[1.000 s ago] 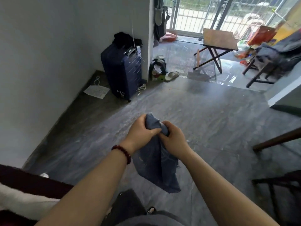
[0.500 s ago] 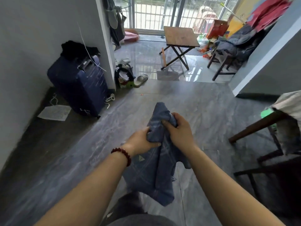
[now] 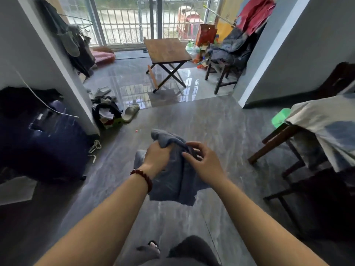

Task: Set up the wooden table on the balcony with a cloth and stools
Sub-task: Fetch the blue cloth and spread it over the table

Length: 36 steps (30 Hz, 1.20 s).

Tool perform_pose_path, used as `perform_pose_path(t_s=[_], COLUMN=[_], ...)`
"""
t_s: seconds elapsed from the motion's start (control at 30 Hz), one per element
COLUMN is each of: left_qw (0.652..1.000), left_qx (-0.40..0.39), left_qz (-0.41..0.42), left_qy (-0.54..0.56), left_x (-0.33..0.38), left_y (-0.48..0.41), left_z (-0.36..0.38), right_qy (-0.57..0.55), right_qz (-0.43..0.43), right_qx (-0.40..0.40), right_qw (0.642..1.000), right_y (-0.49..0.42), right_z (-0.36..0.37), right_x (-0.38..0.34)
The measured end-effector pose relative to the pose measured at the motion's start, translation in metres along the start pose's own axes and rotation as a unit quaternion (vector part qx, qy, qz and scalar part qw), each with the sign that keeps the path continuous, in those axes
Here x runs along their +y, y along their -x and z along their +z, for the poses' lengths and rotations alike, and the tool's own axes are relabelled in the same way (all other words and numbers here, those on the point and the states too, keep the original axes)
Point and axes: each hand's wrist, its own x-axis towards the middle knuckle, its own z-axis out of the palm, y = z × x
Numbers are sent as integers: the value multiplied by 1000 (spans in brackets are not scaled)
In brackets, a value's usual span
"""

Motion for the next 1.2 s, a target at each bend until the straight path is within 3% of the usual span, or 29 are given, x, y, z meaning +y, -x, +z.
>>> perform_pose_path(t_s=[0.27, 0.37, 0.53, 0.63, 0.73, 0.83, 0.93, 1.0, 1.2], left_qw=[990, 993, 982, 978, 979, 979, 970, 972, 996], left_qx=[-55, -87, -147, -151, -164, -177, -145, -106, -1], left_qz=[-12, 16, 107, 138, 123, 69, 86, 90, 91], left_qy=[127, 76, -56, -40, -1, -73, -177, -190, -18], left_x=[42, 66, 113, 126, 133, 136, 138, 144, 169], left_y=[-97, -142, -216, -253, -281, -305, -333, -355, -448], left_z=[35, 54, 70, 70, 73, 82, 95, 102, 111], right_qy=[53, 31, 14, 5, 9, -18, -18, -20, -119], right_qz=[-33, 7, 27, 7, -4, -8, -5, -1, 21], right_qx=[31, 23, 88, 102, 93, 88, 70, 76, 35], right_qw=[998, 999, 996, 995, 996, 996, 997, 997, 992], right_y=[-75, -125, -219, -269, -313, -351, -385, -408, -481], right_z=[-19, -25, -62, -87, -110, -126, -127, -127, -134], right_x=[2, 5, -8, -14, -17, -20, -24, -23, -28])
